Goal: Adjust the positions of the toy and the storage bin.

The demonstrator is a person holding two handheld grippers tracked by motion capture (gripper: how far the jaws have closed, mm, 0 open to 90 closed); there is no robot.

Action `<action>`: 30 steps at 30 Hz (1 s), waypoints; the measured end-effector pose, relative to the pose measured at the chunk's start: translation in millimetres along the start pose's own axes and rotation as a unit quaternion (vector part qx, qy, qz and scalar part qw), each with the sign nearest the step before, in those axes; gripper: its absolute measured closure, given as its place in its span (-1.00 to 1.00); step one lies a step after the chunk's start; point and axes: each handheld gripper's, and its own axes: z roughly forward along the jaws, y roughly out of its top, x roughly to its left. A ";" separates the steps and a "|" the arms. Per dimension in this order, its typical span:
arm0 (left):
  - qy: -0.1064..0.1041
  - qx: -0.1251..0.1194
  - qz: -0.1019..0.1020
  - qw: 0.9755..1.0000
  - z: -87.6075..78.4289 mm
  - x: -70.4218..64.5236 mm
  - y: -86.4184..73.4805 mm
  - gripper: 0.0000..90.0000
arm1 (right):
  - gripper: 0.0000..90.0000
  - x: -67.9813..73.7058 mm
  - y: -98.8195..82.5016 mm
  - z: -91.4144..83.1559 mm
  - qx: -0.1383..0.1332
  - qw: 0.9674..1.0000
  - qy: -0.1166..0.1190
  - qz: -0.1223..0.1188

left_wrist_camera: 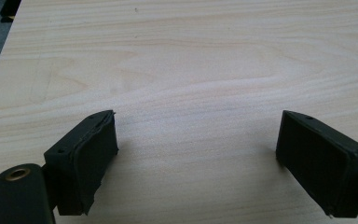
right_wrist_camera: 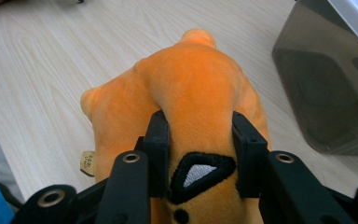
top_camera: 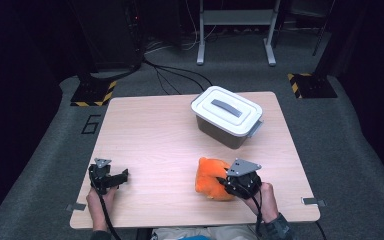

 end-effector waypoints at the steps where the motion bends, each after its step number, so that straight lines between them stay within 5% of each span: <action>1: 0.000 0.000 0.000 1.000 0.0 0.0 0.0 -0.73 | 0.43 -1.0 -0.7 -0.8 0.000 1.000 -0.001 -0.001; 30: 0.000 0.001 0.001 1.000 -0.2 0.0 -0.1 -0.73 | 0.43 -23.0 -24.3 -26.0 0.010 0.998 -0.043 0.033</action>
